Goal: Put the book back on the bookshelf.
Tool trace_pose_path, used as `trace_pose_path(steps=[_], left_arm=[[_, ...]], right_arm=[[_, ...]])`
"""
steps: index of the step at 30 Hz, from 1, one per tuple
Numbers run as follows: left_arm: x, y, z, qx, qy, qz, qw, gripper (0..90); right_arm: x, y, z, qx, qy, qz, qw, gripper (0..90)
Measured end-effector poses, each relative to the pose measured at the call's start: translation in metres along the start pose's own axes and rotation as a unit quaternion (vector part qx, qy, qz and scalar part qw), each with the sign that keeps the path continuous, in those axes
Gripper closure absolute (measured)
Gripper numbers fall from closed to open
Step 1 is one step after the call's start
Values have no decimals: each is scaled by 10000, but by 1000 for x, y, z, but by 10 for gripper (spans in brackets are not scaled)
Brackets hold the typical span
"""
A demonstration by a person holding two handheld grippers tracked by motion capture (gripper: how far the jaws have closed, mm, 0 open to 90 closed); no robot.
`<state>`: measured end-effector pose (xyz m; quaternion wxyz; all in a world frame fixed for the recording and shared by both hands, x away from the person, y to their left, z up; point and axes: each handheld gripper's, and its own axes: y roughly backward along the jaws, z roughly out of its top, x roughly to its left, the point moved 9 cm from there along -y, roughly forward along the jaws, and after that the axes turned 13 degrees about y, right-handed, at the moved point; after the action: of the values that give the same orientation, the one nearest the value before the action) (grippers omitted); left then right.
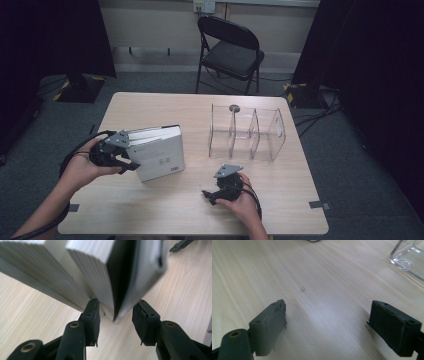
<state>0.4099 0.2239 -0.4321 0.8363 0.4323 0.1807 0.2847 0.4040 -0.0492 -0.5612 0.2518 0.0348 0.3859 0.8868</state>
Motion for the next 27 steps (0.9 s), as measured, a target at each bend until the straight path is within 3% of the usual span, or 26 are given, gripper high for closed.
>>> trace_pose_path(steps=[8, 10, 15, 27], left_arm=[[3, -1, -4, -105, 59, 7, 9999, 530], [3, -3, -5, -108, 85, 25, 9999, 526], [3, -3, -6, -118, 101, 5, 9999, 512], [6, -2, -10, -174, 140, 71, 9997, 488]], right_arm=[[1, 4, 13, 26, 77, 301, 9995, 146], [-1, 5, 19, -43, 192, 365, 9991, 157], [-3, 6, 26, 237, 477, 436, 9976, 167], [-7, 7, 53, 509, 989, 635, 9918, 183]])
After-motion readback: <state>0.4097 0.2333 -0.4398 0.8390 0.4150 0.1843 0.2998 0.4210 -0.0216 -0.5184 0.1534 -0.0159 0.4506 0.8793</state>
